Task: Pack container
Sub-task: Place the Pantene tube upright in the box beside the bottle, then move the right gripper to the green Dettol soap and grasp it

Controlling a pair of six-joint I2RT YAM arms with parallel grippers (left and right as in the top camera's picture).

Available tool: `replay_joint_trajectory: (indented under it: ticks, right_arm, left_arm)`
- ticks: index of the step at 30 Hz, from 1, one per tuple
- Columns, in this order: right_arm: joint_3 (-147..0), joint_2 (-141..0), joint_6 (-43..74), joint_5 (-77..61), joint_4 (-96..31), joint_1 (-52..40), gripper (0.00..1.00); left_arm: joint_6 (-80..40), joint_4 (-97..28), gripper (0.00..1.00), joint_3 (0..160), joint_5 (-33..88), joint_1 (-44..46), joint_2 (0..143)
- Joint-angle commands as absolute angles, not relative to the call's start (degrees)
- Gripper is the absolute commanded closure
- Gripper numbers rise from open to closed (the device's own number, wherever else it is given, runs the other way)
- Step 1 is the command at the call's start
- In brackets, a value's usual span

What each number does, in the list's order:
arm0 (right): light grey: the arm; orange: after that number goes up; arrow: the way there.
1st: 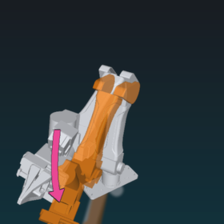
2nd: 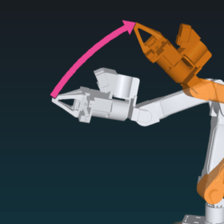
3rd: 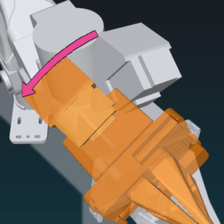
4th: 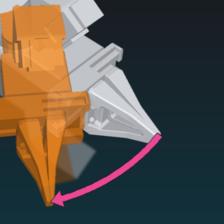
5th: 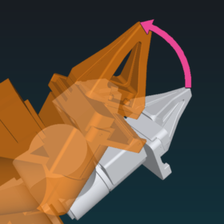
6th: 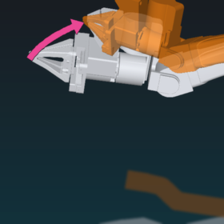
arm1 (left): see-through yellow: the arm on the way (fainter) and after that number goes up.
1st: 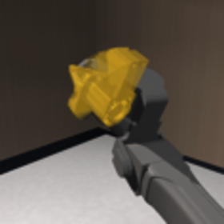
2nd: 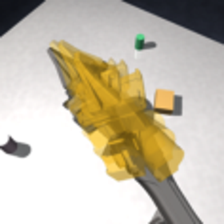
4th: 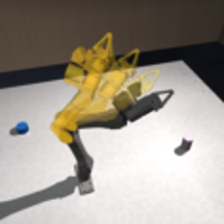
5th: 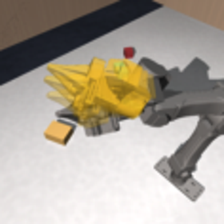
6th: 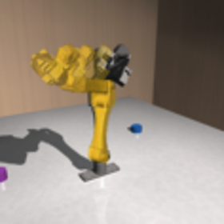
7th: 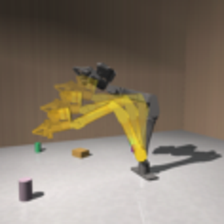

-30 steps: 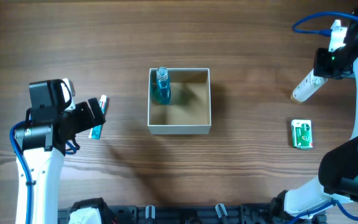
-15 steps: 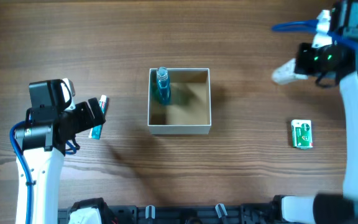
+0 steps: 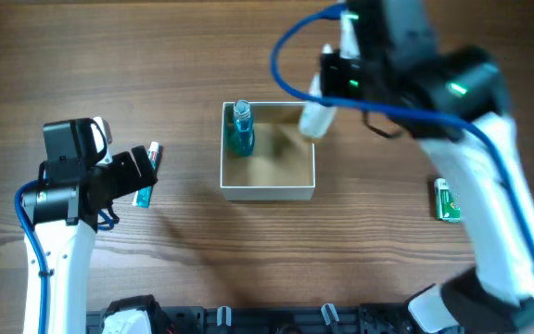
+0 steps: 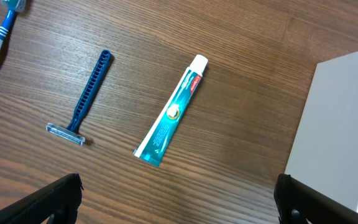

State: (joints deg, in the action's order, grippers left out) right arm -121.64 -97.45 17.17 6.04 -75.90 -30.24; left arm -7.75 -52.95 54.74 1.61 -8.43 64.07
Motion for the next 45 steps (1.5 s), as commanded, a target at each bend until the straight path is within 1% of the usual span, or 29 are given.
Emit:
replay_joint_trajectory:
  ticks: [1, 11, 20, 23, 26, 27, 28, 29, 30, 31, 32, 34, 35, 36, 38, 42, 45]
  right_arm:
    - [-123.07, -103.07, 19.51, 7.07, -73.12, -31.70, 0.96]
    - [-123.04, -116.84, 21.23, 7.07, -69.38, -32.47, 0.96]
    - [-122.98, -118.85, 20.93, 7.07, -69.14, -32.45, 0.96]
    - [-123.00, -117.80, 19.18, 7.20, -69.38, -32.45, 0.85]
    - [-123.00, -112.42, 19.11, 12.86, -69.14, -32.18, 0.82]
    - [-123.00, -109.75, 20.14, 15.94, -69.08, -31.81, 0.72]
    - [-123.00, -107.66, 21.67, 18.04, -69.17, -31.16, 0.55]
    - [-123.00, -105.10, 23.75, 19.51, -69.38, -29.78, 0.47]
    - [-123.00, -102.76, 25.08, 19.46, -69.71, -27.81, 0.42]
    - [-123.00, -100.86, 26.79, 19.44, -70.48, -25.45, 0.31]
    - [-123.00, -99.46, 28.21, 19.29, -71.57, -22.98, 0.16]
    - [-123.00, -96.99, 31.16, 17.41, -76.55, -15.16, 0.12]
    - [-123.00, -96.33, 31.64, 15.46, -79.92, -10.74, 0.11]
    - [-123.00, -95.83, 30.33, 12.45, -83.96, -4.91, 0.11]
    - [-122.98, -94.37, 27.57, 9.26, -90.87, 2.44, 0.07]
    - [-119.79, -88.16, 23.92, 5.17, -92.12, 3.03, 0.07]
    - [-109.82, -77.45, 24.75, 2.00, -91.07, 3.03, 0.07]
  left_arm:
    - [-6.83, -52.84, 0.00, 55.53, 2.76, -8.84, 63.77]
    - [-6.83, -52.80, 0.00, 55.53, 2.74, -8.84, 63.77]
    - [-6.83, -52.80, 0.00, 55.53, 2.74, -8.84, 63.77]
    - [-6.83, -52.80, 0.00, 55.53, 2.74, -8.84, 63.77]
    - [-6.83, -52.77, 0.00, 55.53, 2.74, -8.84, 63.77]
    - [-6.83, -52.80, 0.00, 55.53, 2.74, -8.86, 63.77]
    - [-6.83, -52.80, 0.00, 55.53, 2.74, -8.84, 63.77]
    - [-6.83, -52.80, 0.00, 55.53, 2.74, -8.86, 63.77]
    - [-6.83, -52.80, 0.00, 55.53, 2.74, -8.86, 63.77]
    - [-6.83, -52.80, 0.00, 55.53, 2.74, -8.84, 63.77]
    - [-6.83, -52.82, 0.00, 55.53, 2.74, -8.84, 63.77]
    - [-6.83, -52.82, 0.00, 55.53, 2.74, -8.86, 63.77]
    - [-6.83, -52.82, 0.00, 55.53, 2.74, -8.84, 63.77]
    - [-6.83, -52.80, 0.00, 55.53, 2.74, -8.84, 63.77]
    - [-6.83, -52.75, 0.00, 55.53, 2.74, -8.86, 63.77]
    - [-6.83, -52.77, 0.00, 55.53, 2.74, -8.84, 63.77]
    - [-6.83, -52.77, 0.00, 55.53, 2.76, -8.84, 63.77]
